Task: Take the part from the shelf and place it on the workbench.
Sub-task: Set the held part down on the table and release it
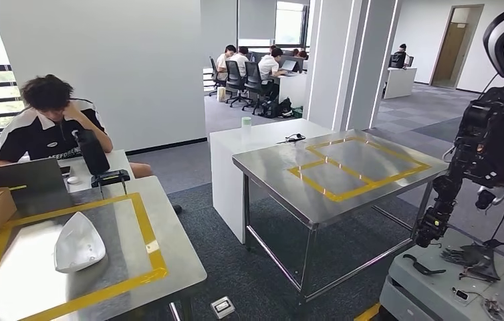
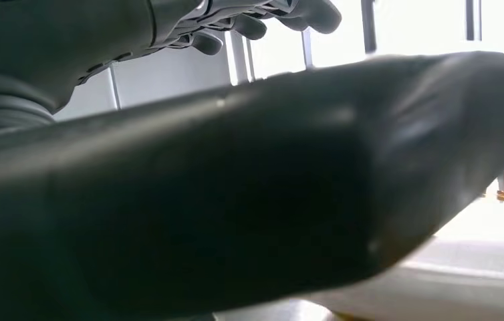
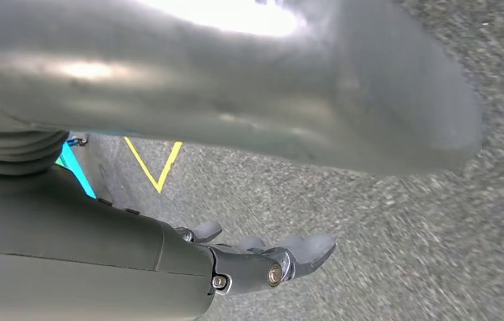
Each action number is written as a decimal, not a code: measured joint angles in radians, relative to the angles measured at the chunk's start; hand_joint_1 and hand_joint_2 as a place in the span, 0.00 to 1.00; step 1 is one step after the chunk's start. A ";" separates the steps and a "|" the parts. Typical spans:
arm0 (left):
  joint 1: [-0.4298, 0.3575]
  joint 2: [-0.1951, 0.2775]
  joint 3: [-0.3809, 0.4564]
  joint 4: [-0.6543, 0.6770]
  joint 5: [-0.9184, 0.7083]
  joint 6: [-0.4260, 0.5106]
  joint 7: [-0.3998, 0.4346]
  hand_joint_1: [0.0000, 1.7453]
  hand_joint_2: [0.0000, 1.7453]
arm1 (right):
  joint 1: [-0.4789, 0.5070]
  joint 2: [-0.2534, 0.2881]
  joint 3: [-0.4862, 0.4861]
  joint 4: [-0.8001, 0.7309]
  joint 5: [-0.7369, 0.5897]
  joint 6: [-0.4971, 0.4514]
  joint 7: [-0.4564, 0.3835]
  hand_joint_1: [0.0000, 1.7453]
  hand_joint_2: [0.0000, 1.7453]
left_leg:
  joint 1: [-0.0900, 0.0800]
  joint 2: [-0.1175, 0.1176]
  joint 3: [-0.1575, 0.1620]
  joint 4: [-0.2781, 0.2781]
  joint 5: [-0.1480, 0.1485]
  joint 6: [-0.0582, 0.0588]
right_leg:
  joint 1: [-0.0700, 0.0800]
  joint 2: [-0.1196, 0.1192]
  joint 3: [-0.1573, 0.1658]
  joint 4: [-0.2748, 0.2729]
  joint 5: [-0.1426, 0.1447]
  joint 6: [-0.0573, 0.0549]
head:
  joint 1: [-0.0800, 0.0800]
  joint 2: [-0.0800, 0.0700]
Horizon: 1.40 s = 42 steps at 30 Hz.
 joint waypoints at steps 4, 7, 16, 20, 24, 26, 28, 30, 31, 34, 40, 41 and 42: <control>0.003 0.002 0.002 -0.001 -0.004 0.006 -0.005 0.00 0.00 | -0.005 -0.003 0.000 0.000 -0.003 0.000 0.005 0.00 0.00 | 0.002 0.000 -0.013 -0.007 0.031 -0.016 | 0.015 0.003 0.141 -0.225 0.039 -0.032 | 0.000 0.000; 0.003 0.000 0.003 -0.002 -0.013 0.005 0.001 0.00 0.00 | -0.006 -0.003 0.000 0.000 -0.009 -0.001 0.005 0.00 0.00 | 0.005 0.000 -0.015 -0.020 0.048 -0.035 | 0.018 0.001 0.132 -0.247 0.067 -0.048 | 0.000 0.000; 0.000 -0.002 0.003 -0.002 -0.013 0.004 0.006 0.00 0.00 | -0.005 0.002 0.000 0.000 -0.011 -0.001 0.005 0.00 0.00 | 0.011 0.002 0.021 0.172 -0.090 -0.066 | 0.006 -0.009 0.018 -0.242 0.167 -0.052 | 0.000 0.000; -0.007 -0.006 0.003 -0.004 -0.017 0.004 0.003 0.00 0.00 | -0.005 0.003 0.000 0.000 -0.012 -0.003 0.005 0.00 0.00 | 0.003 0.002 0.134 0.001 -0.115 -0.048 | 0.010 -0.009 -0.023 -0.209 0.189 -0.030 | 0.000 0.000; -0.012 -0.017 0.003 -0.004 -0.029 0.002 0.003 0.00 0.00 | -0.001 0.004 0.000 0.000 -0.015 -0.007 0.003 0.00 0.00 | 0.005 0.007 0.099 0.003 -0.086 -0.006 | 0.004 -0.006 -0.046 -0.167 0.148 -0.005 | 0.001 0.000; -0.014 -0.022 0.003 -0.004 -0.029 0.002 0.002 0.00 0.00 | 0.000 0.004 0.000 0.000 -0.017 -0.010 0.001 0.00 0.00 | 0.004 0.008 0.075 0.003 -0.062 0.002 | 0.000 -0.005 -0.079 -0.057 0.045 0.006 | 0.002 0.000; -0.012 -0.025 0.004 -0.004 -0.027 0.002 -0.001 0.00 0.00 | 0.000 0.004 0.000 0.000 -0.017 -0.012 0.000 0.00 0.00 | 0.003 0.008 0.043 0.004 -0.038 0.003 | -0.001 -0.004 -0.097 0.054 -0.014 0.008 | 0.003 0.000; -0.010 -0.027 0.005 -0.004 -0.026 0.002 -0.006 0.00 0.00 | 0.000 0.005 0.000 0.000 -0.016 -0.014 0.000 0.00 0.00 | 0.001 0.007 0.013 0.005 -0.015 0.001 | -0.001 -0.003 -0.059 0.058 0.009 0.002 | 0.005 0.000; -0.008 -0.027 0.006 -0.004 -0.026 0.002 -0.008 0.00 0.00 | 0.000 0.005 -0.001 0.000 -0.016 -0.014 0.000 0.00 0.00 | 0.000 0.007 0.001 0.005 -0.005 -0.001 | 0.002 -0.001 -0.013 0.008 0.035 -0.005 | 0.005 0.000; -0.009 -0.028 0.009 -0.005 -0.026 0.002 -0.012 0.00 0.00 | -0.003 0.002 -0.001 0.000 -0.015 -0.015 0.000 0.00 0.00 | 0.001 0.008 -0.016 0.001 0.022 -0.012 | 0.013 0.004 0.127 -0.193 0.045 -0.031 | 0.006 0.000; -0.011 -0.031 0.009 -0.005 -0.032 -0.001 -0.013 0.00 0.00 | -0.002 0.004 -0.001 0.000 -0.016 -0.018 0.000 0.00 0.00 | 0.008 0.007 -0.041 0.042 -0.024 -0.041 | 0.013 -0.005 0.120 -0.264 0.100 -0.059 | 0.005 0.000; -0.013 -0.031 0.009 -0.005 -0.035 -0.003 -0.012 0.00 0.00 | -0.001 0.004 -0.001 0.000 -0.017 -0.018 0.000 0.00 0.00 | 0.007 0.006 -0.056 0.098 -0.075 -0.043 | 0.013 -0.006 0.108 -0.266 0.112 -0.062 | 0.005 0.000; -0.015 -0.032 0.009 -0.004 -0.039 -0.005 -0.010 0.00 0.00 | -0.001 0.005 -0.001 0.000 -0.018 -0.018 0.000 0.00 0.00 | 0.007 0.006 -0.069 0.162 -0.117 -0.047 | 0.013 -0.007 0.093 -0.264 0.124 -0.063 | 0.005 0.000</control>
